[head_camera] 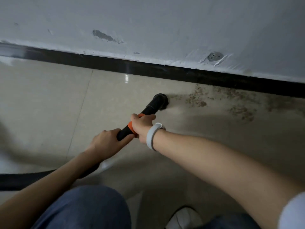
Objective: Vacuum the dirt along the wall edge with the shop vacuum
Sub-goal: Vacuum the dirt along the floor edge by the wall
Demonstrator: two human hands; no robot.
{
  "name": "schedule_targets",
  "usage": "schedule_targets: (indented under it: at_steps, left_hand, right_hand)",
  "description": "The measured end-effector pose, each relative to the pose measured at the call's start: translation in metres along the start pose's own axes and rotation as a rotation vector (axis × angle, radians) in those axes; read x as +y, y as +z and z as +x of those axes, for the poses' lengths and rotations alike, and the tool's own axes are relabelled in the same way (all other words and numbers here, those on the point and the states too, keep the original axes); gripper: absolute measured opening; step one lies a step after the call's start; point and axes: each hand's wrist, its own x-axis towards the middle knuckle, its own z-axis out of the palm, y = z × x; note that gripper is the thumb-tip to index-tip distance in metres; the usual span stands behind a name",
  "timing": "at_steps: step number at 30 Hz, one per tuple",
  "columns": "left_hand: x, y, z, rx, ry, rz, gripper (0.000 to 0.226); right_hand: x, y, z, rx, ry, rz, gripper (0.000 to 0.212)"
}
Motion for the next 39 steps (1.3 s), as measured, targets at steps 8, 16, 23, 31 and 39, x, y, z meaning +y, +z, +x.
schedule_targets:
  at_steps: [8,16,23,31,39]
  left_hand:
    - [0.076,0.021,-0.003,-0.015,0.004,-0.086,0.045]
    - [0.096,0.089,0.002,-0.039,0.206,-0.135,0.045]
    - [0.140,0.094,-0.007,-0.136,0.348,-0.106,0.056]
    - [0.118,0.109,-0.002,-0.015,0.280,-0.171,0.051]
    - [0.029,0.121,-0.037,0.158,0.059,-0.298,0.038]
  right_hand:
    - [-0.010,-0.077,-0.004,0.110,0.004,-0.058,0.070]
    - [0.036,-0.124,-0.004,0.251,-0.015,-0.078,0.063]
    - [0.049,-0.177,-0.019,0.330,0.087,0.084,0.056]
    - [0.051,-0.156,-0.009,0.316,0.004,0.020,0.054]
    - [0.074,-0.059,-0.015,0.120,-0.092,-0.199,0.074]
